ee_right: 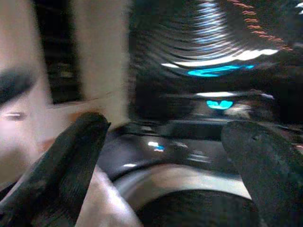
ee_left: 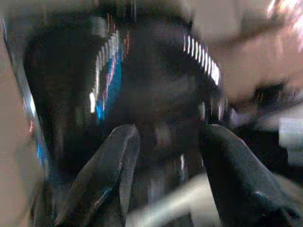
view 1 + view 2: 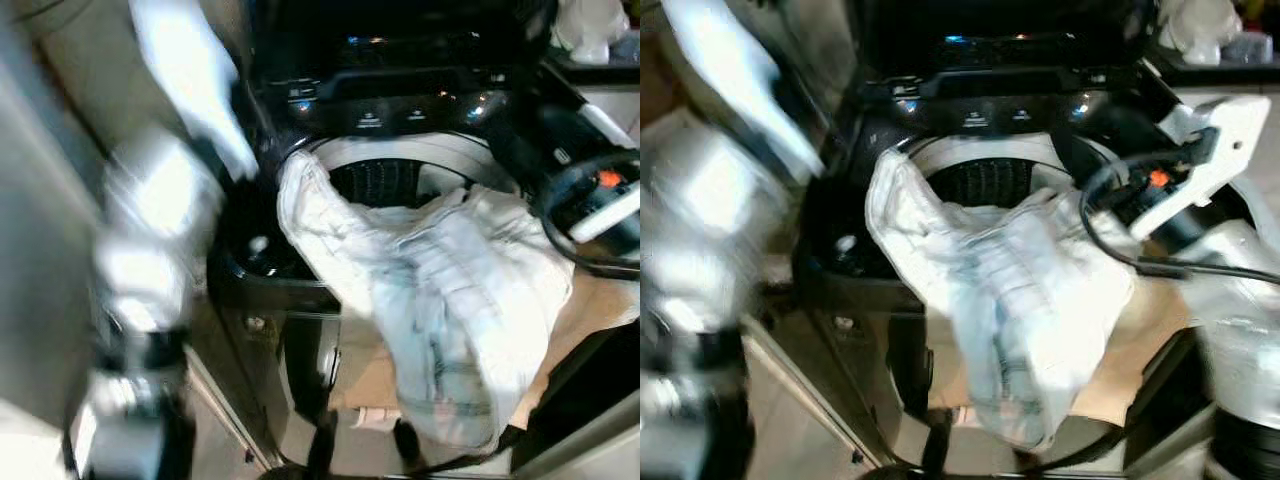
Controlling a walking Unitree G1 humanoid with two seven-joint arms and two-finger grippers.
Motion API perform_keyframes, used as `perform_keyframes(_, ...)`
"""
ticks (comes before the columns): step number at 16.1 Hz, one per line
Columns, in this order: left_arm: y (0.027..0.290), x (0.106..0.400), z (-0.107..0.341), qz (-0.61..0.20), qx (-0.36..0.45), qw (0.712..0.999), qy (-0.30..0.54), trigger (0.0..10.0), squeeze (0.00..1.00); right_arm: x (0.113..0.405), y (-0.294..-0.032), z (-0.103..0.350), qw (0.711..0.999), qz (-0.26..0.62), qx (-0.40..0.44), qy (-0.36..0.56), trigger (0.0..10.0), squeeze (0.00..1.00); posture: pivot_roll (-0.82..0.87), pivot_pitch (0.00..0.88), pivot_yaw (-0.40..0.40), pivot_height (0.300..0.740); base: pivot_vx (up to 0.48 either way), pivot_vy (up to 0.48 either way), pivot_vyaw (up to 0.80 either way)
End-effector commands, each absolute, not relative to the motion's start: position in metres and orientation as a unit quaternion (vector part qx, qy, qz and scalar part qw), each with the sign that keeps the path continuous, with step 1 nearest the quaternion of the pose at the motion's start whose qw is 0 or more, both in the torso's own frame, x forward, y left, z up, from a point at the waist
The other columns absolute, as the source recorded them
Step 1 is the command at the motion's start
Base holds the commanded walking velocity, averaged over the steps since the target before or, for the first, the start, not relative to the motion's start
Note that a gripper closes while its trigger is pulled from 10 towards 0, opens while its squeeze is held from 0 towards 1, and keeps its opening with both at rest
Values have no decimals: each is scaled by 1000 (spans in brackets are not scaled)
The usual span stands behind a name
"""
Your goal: Clothes washing
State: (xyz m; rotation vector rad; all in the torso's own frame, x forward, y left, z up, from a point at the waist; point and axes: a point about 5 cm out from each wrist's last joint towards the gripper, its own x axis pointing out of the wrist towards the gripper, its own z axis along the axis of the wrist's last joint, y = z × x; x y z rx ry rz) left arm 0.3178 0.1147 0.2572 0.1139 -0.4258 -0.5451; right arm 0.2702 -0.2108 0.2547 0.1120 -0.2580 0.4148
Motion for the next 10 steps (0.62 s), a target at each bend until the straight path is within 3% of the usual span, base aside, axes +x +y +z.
perform_keyframes(1,106,313,266,-259,88,933,-235,10000,0,277,-204,252,974,180,25,-134,10000,0,-147,0,79,740,0,0,0)
perform_keyframes(3,84,306,268,-273,111,922,-252,10000,0,289,-179,246,979,147,-2,-144,10000,0,-146,0,78,740,0,0,0)
perform_keyframes(4,83,305,271,-274,116,920,-256,10000,0,291,-177,247,978,143,-4,-151,10000,0,-145,0,77,740,0,0,0)
perform_keyframes(7,82,306,273,-262,98,924,-263,10000,0,302,-179,252,978,97,-10,-186,10000,0,-153,0,81,740,0,-415,0)
perform_keyframes(10,85,311,265,-243,100,933,-247,10000,0,310,-171,243,978,90,-33,-184,10000,0,-154,0,76,740,0,0,0)
